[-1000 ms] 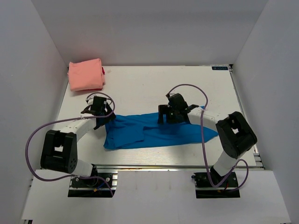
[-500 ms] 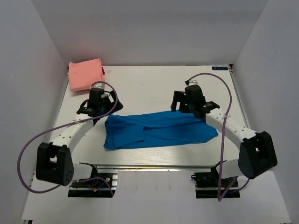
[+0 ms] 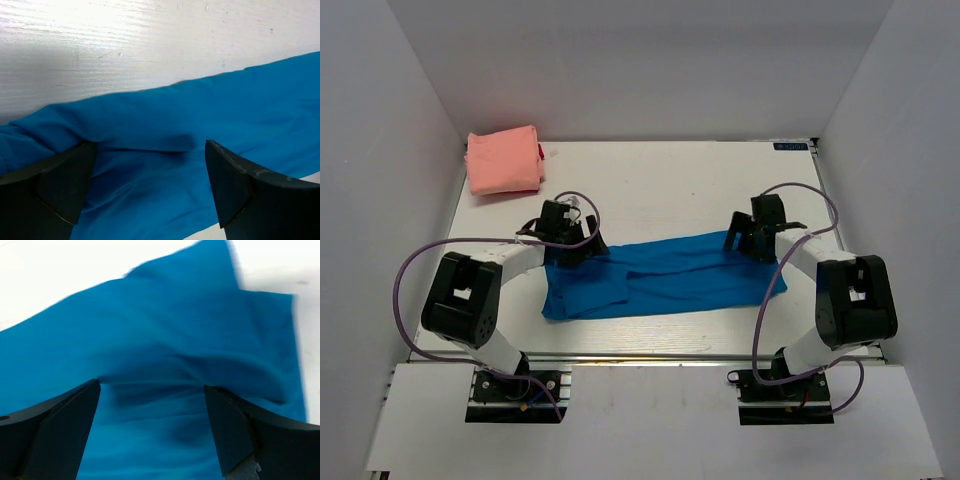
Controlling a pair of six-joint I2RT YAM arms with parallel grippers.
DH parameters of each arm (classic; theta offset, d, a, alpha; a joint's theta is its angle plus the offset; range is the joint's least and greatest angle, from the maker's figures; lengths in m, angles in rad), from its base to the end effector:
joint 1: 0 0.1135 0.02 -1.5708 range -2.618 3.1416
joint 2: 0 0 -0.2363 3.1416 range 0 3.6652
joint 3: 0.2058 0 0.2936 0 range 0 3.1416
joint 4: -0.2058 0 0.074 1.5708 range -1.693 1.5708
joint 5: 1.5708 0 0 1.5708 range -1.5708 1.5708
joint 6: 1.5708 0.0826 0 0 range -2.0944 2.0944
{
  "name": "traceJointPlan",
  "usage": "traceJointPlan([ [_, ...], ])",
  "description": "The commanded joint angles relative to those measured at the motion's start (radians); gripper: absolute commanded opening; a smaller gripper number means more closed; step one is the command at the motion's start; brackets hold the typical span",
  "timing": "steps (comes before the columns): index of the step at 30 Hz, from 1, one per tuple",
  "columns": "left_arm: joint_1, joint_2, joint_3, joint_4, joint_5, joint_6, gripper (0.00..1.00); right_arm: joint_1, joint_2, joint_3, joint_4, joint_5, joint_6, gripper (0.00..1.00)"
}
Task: Fold and stack the t-shirts
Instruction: Fold the other side of the tshirt into a rectangle, then rotate the tshirt 90 degrees
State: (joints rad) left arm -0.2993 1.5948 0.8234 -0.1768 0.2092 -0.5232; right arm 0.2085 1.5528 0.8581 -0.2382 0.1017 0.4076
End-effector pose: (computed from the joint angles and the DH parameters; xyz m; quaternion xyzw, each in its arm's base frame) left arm 0.3426 -0.1237 0.0666 -0.0740 0.9444 -0.2129 0.2395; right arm 0.3617 0.0680 0.0864 0.1101 0.9421 0.0490 0.3131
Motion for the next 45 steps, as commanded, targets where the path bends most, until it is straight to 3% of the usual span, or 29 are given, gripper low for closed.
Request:
traceJointPlan([
  [1, 0.012, 0.045, -0.030, -0.047, -0.037, 0.015, 1.00, -0.049, -0.036, -0.027, -0.013, 0.007, 0.008, 0.90],
  [7, 0.022, 0.090, 0.017, -0.072, -0.060, 0.015, 1.00, -0.101, -0.149, -0.079, -0.064, 0.058, 0.028, 0.90],
  [13, 0.022, 0.109, 0.026, -0.072, -0.071, 0.015, 1.00, -0.136, -0.191, -0.001, -0.208, 0.179, 0.056, 0.90],
  [17, 0.022, 0.120, 0.026, -0.072, -0.071, 0.015, 1.00, -0.130, -0.241, -0.005, -0.107, -0.028, -0.065, 0.89],
  [18, 0.022, 0.120, 0.026, -0.072, -0.071, 0.015, 1.00, -0.127, -0.246, -0.008, -0.025, -0.180, -0.079, 0.89],
  [21, 0.022, 0.129, 0.026, -0.072, -0.071, 0.015, 1.00, -0.127, -0.214, 0.018, 0.033, -0.279, -0.118, 0.89],
  [30, 0.022, 0.129, 0.026, -0.085, -0.100, 0.015, 1.00, -0.132, -0.011, 0.032, 0.108, -0.329, -0.093, 0.90],
  [38, 0.022, 0.175, 0.082, -0.118, -0.145, 0.015, 1.00, -0.158, -0.020, -0.090, 0.024, -0.107, -0.017, 0.90],
  [41, 0.031, 0.224, 0.138, -0.127, -0.145, 0.015, 1.00, -0.158, -0.030, -0.158, 0.013, -0.134, 0.008, 0.90],
  [45, 0.042, 0.348, 0.325, -0.147, -0.134, 0.015, 1.00, -0.150, -0.046, -0.267, 0.083, -0.264, 0.028, 0.90],
])
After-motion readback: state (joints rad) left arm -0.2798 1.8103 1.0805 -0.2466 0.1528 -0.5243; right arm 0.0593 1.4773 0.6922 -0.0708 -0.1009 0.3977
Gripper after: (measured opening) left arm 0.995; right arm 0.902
